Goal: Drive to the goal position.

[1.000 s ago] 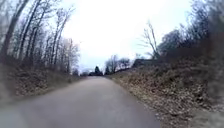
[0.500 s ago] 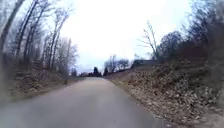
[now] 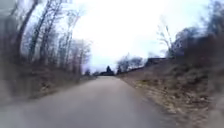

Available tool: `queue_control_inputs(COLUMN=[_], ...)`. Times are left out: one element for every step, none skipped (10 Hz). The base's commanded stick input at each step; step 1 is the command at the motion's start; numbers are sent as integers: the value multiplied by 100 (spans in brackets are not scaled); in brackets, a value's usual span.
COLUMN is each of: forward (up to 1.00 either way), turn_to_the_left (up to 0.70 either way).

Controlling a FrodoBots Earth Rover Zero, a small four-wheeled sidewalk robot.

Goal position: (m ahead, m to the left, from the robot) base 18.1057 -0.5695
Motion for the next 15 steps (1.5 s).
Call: queue_control_inputs(forward=[85, 85, 85, 85, 85, 85, 85, 85, 85, 85, 85, 85, 85, 85, 85], turn_to_the_left=[3, 6, 18, 33, 19, 7, 3, 3, 3, 2, -31, -31, -31, -31, -31])
